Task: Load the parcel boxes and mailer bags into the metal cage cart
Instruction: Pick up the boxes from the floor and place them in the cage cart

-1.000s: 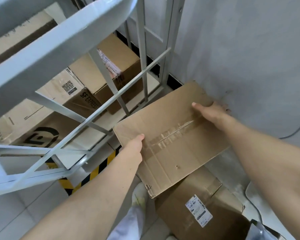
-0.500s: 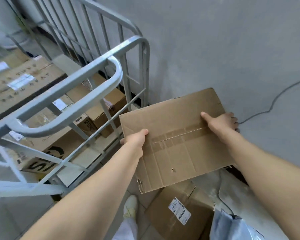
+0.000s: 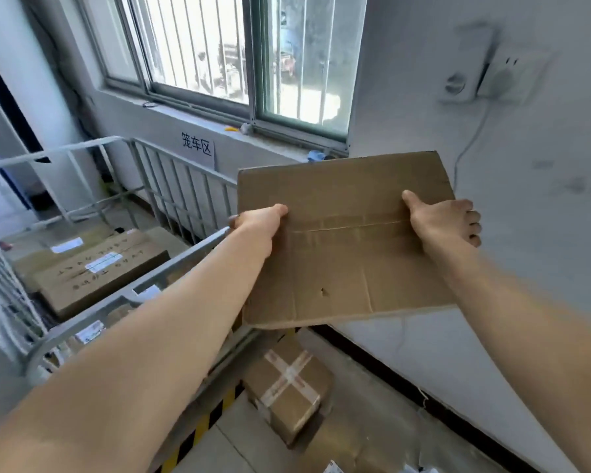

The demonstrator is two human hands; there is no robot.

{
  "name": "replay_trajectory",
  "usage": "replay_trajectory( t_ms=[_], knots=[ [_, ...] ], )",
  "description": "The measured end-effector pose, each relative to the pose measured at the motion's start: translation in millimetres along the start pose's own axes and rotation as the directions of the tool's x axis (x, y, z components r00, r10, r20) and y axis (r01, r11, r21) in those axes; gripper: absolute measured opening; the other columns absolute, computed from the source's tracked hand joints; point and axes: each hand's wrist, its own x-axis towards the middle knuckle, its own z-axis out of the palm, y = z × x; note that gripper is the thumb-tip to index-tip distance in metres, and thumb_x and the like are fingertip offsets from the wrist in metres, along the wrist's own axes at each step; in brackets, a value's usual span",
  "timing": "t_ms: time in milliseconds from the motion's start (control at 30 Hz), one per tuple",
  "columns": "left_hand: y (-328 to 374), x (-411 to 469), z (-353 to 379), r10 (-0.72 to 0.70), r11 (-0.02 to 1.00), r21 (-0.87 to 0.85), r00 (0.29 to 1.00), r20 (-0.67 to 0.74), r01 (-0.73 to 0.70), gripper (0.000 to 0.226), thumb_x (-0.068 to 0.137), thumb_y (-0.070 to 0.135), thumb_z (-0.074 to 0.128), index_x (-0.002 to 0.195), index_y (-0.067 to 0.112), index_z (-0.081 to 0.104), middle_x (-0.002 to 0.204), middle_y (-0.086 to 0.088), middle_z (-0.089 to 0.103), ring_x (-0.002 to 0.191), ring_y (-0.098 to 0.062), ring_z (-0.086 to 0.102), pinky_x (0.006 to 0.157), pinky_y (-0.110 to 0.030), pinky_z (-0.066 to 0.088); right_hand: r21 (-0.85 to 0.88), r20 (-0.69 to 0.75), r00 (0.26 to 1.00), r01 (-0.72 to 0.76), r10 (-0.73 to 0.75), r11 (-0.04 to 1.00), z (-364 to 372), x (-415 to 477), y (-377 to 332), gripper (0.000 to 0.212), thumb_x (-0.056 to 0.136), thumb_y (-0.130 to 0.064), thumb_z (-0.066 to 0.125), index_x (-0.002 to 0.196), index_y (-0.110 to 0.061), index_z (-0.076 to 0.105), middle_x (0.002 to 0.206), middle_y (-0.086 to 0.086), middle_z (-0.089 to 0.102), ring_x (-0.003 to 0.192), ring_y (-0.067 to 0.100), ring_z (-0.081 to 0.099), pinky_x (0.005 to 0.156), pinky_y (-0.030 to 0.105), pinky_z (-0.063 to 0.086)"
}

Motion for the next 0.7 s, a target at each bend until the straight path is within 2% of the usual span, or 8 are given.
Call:
replay_trajectory(
  t_ms=[100,267,300,367,400,500,700],
  knots=[
    [45,-30,-44,0.088,0.996,0.010,0.988,-0.130,-0.087,0.117,0.050,0.059,0.070,0.146,0.007,0.028,0.144,-0.011,0.039,0.129,-0.035,0.041,0.108,-0.046,0.036,0.132,-0.011,0.997,0.078,-0.077,0.988,-22,-21,-45,0.105,0.075,-0.070,0.059,0.145,0.000,0.022,0.149,0.020,0.028,0.138,0.038,0.027,0.114,0.048,0.018],
    [90,-60,-139,0.241,0.962,-0.051,0.919,-0.312,-0.269,0.102,0.050,0.062,0.075,0.132,0.010,0.043,0.122,-0.004,0.052,0.106,-0.026,0.056,0.093,-0.041,0.049,0.306,0.012,0.984,0.167,-0.179,0.937,-21,-71,-123,0.100,0.075,-0.068,0.058,0.143,-0.002,0.024,0.147,0.018,0.031,0.137,0.036,0.028,0.114,0.047,0.020],
    [95,-64,-159,0.251,0.953,-0.077,0.908,-0.335,-0.292,0.104,0.049,0.062,0.076,0.133,0.011,0.042,0.125,-0.002,0.052,0.107,-0.025,0.055,0.092,-0.037,0.048,0.337,0.023,0.979,0.181,-0.201,0.924,-15,-84,-139,0.100,0.075,-0.068,0.058,0.143,-0.002,0.024,0.147,0.018,0.031,0.137,0.036,0.028,0.114,0.047,0.020],
    [98,-65,-205,0.291,0.933,-0.086,0.872,-0.395,-0.350,0.103,0.061,0.057,0.077,0.140,0.008,0.033,0.130,0.001,0.045,0.117,-0.023,0.049,0.092,-0.029,0.042,0.385,0.049,0.969,0.204,-0.240,0.900,3,-112,-172,0.100,0.075,-0.069,0.058,0.143,-0.004,0.024,0.147,0.017,0.031,0.136,0.036,0.029,0.114,0.048,0.021],
    [97,-63,-226,0.307,0.926,-0.077,0.854,-0.419,-0.370,0.103,0.066,0.053,0.077,0.143,0.006,0.026,0.135,-0.003,0.042,0.122,-0.024,0.047,0.096,-0.031,0.042,0.405,0.064,0.964,0.210,-0.257,0.890,12,-126,-185,0.101,0.074,-0.070,0.058,0.143,-0.005,0.024,0.147,0.016,0.031,0.137,0.035,0.029,0.114,0.049,0.022],
    [86,-58,-305,0.300,0.912,-0.092,0.806,-0.510,-0.399,0.110,0.066,0.052,0.078,0.146,0.007,0.018,0.145,-0.009,0.036,0.129,-0.027,0.041,0.104,-0.041,0.041,0.478,0.121,0.940,0.227,-0.319,0.849,53,-185,-233,0.102,0.071,-0.071,0.059,0.143,-0.006,0.026,0.147,0.014,0.033,0.137,0.035,0.030,0.113,0.049,0.023],
    [54,-23,-459,0.262,0.915,-0.089,0.746,-0.612,-0.394,0.112,0.072,0.046,0.076,0.150,0.002,0.008,0.153,-0.010,0.027,0.136,-0.027,0.035,0.107,-0.038,0.037,0.518,0.222,0.897,0.224,-0.383,0.825,146,-305,-311,0.103,0.070,-0.071,0.060,0.141,-0.004,0.029,0.145,0.015,0.036,0.135,0.034,0.033,0.112,0.045,0.026]
  ],
)
